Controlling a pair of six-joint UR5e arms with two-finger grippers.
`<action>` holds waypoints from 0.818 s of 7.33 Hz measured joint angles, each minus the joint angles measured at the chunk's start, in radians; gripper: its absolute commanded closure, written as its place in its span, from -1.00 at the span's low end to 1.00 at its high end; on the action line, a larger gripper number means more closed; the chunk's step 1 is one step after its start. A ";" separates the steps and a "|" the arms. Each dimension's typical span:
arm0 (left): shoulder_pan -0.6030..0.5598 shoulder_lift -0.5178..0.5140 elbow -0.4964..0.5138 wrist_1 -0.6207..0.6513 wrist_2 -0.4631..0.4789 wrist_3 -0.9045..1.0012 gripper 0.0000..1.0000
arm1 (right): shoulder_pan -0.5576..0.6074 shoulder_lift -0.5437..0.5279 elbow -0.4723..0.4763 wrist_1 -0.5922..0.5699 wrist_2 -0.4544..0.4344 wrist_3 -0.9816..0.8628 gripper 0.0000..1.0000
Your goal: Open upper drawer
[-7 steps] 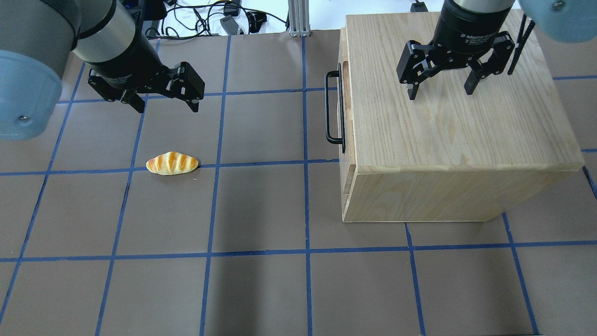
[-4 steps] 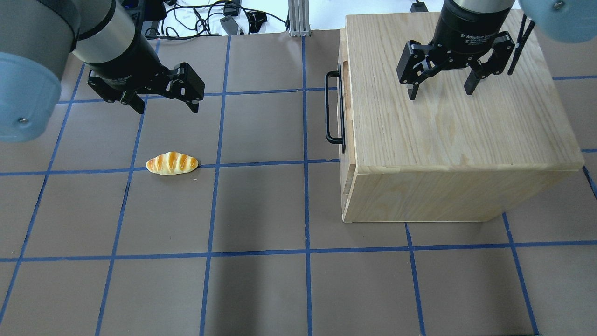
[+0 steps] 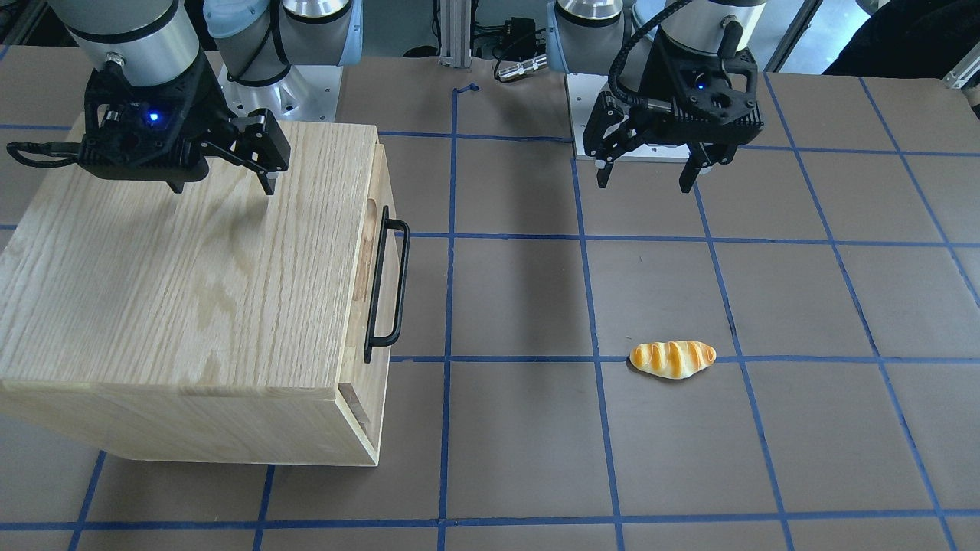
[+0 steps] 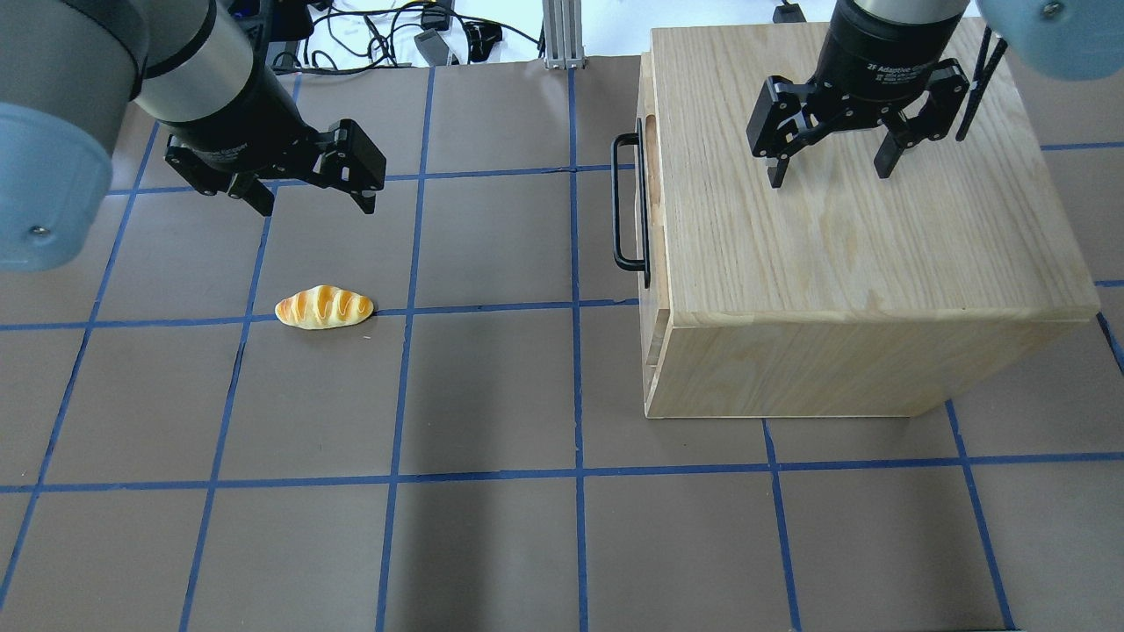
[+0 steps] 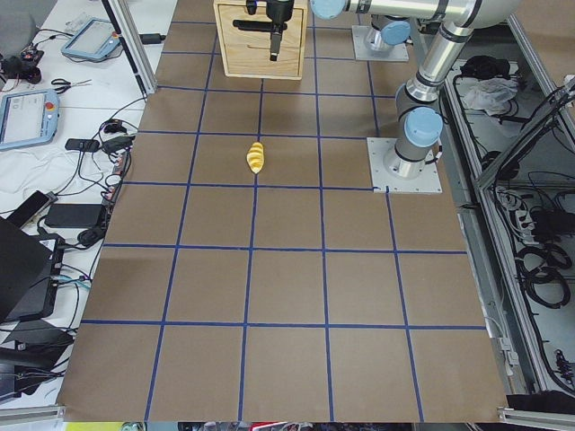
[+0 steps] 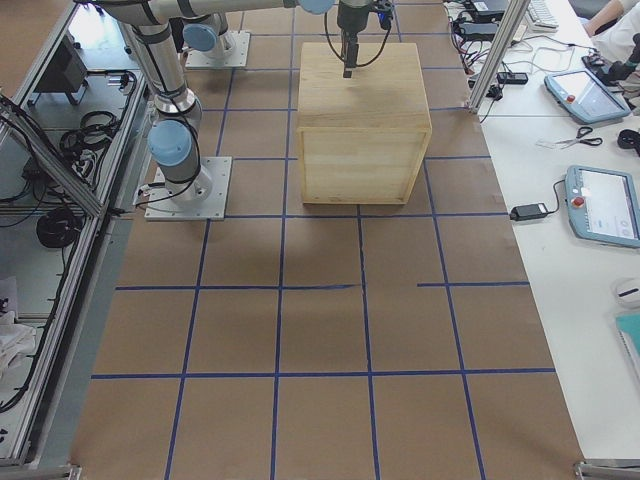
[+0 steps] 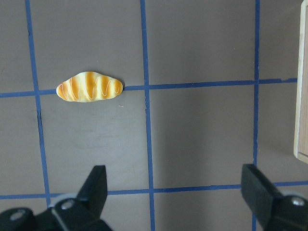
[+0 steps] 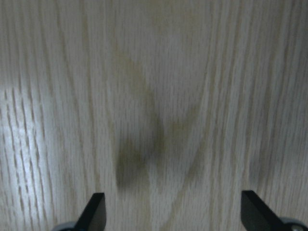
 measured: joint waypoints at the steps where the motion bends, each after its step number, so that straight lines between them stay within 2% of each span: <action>1: -0.002 -0.007 0.002 -0.001 -0.001 -0.002 -1.00 | 0.000 0.000 0.000 0.000 0.000 0.000 -1.00; 4: -0.010 -0.030 0.008 -0.010 -0.005 -0.007 -1.00 | 0.000 0.000 0.000 0.000 0.000 0.000 -1.00; 6: -0.018 -0.053 0.011 -0.009 -0.053 -0.010 -1.00 | 0.000 0.000 0.000 0.000 0.000 0.000 -1.00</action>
